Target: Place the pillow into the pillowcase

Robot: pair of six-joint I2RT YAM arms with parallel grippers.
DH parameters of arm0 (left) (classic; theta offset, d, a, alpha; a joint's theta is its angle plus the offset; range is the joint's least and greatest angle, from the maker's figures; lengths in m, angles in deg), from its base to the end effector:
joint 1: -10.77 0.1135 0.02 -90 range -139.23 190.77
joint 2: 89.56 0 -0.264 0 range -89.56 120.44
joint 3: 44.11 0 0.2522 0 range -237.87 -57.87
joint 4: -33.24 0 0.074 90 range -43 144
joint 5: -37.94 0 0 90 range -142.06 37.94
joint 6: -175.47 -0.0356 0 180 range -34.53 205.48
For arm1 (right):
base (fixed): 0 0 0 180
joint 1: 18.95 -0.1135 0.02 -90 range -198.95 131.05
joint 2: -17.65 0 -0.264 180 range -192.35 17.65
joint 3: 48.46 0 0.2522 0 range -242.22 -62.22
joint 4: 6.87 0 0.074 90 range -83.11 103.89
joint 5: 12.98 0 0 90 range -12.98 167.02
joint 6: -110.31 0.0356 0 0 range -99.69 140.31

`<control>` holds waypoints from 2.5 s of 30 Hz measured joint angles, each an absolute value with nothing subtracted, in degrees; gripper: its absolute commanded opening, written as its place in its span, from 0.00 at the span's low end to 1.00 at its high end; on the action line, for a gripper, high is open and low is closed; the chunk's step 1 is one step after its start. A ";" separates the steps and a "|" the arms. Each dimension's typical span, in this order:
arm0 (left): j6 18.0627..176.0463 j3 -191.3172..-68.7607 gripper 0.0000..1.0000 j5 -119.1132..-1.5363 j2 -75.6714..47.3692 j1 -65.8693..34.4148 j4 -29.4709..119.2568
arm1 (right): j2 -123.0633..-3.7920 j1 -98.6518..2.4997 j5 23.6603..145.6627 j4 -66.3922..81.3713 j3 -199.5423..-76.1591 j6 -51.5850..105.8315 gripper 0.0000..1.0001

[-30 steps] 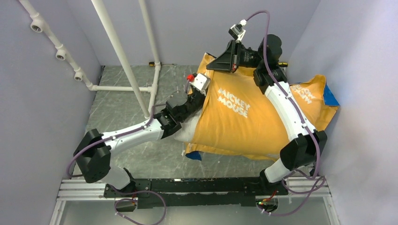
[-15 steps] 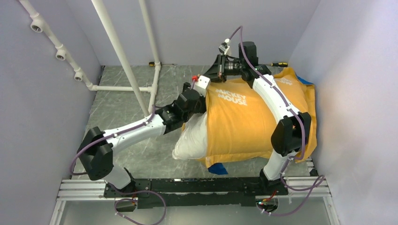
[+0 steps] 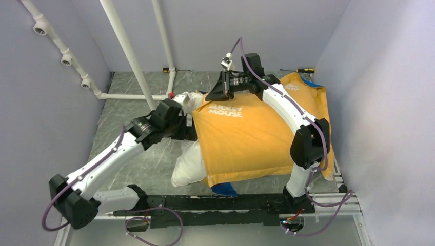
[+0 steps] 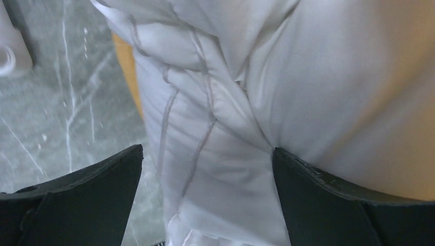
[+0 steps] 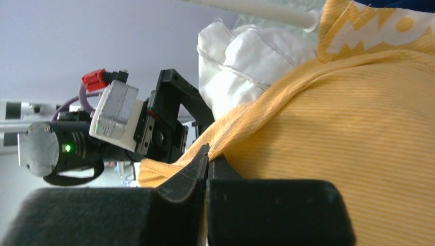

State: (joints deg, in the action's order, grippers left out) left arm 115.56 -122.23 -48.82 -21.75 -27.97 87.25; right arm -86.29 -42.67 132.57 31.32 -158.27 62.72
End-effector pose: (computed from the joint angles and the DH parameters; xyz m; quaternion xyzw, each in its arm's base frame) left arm 0.1944 -0.1534 0.3274 0.0582 0.9173 -0.2007 0.3389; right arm 0.3672 0.1934 0.3452 -0.0959 0.8013 0.5749 0.1350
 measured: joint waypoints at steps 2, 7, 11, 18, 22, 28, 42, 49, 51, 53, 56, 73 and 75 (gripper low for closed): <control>117.22 -121.29 0.99 -50.92 -25.35 -27.40 89.87 | -86.29 -43.68 133.84 31.28 -158.38 62.79 0.00; 122.69 -122.31 0.99 -52.18 -37.20 -25.06 100.82 | -86.62 -40.07 129.49 30.79 -158.38 61.50 0.00; 123.87 -123.67 0.99 -51.29 -39.76 -25.22 107.20 | -86.64 -38.17 126.82 28.57 -158.25 61.30 0.00; 124.11 -118.71 0.99 -57.04 -38.16 -25.15 107.60 | -86.64 -38.83 125.07 28.46 -158.29 59.68 0.00; 124.30 -110.03 0.72 -62.87 -42.25 -25.15 99.27 | -86.64 -38.94 125.66 27.36 -158.29 60.91 0.00; 123.93 -99.93 0.21 -69.14 -37.05 -25.15 76.12 | -86.62 -39.68 128.29 25.26 -158.29 64.03 0.00; 121.57 -98.64 0.00 -77.23 0.64 -30.48 4.65 | -83.14 -44.20 128.88 6.73 -154.22 84.67 0.00; 117.11 -101.81 0.00 -70.35 15.06 -33.81 -16.12 | -83.16 -45.39 127.72 6.42 -155.73 88.82 0.00; 115.89 -102.80 0.00 -67.68 15.94 -34.79 -17.23 | -83.18 -46.02 126.69 7.34 -156.17 88.25 0.13; 115.15 -102.99 0.00 -65.71 16.04 -35.03 -17.08 | -83.34 -46.52 126.21 9.88 -157.46 86.17 0.39; 115.01 -103.19 0.00 -63.68 16.20 -35.42 -14.83 | -83.62 -47.99 124.20 16.83 -162.27 79.42 0.69; 109.99 -135.60 0.00 -64.62 16.07 -31.40 36.71 | -46.42 -49.36 96.40 42.25 -140.23 41.19 0.91; 109.86 -138.42 0.00 -66.28 16.31 -30.57 40.34 | -42.92 -49.36 96.40 40.83 -135.16 39.25 0.84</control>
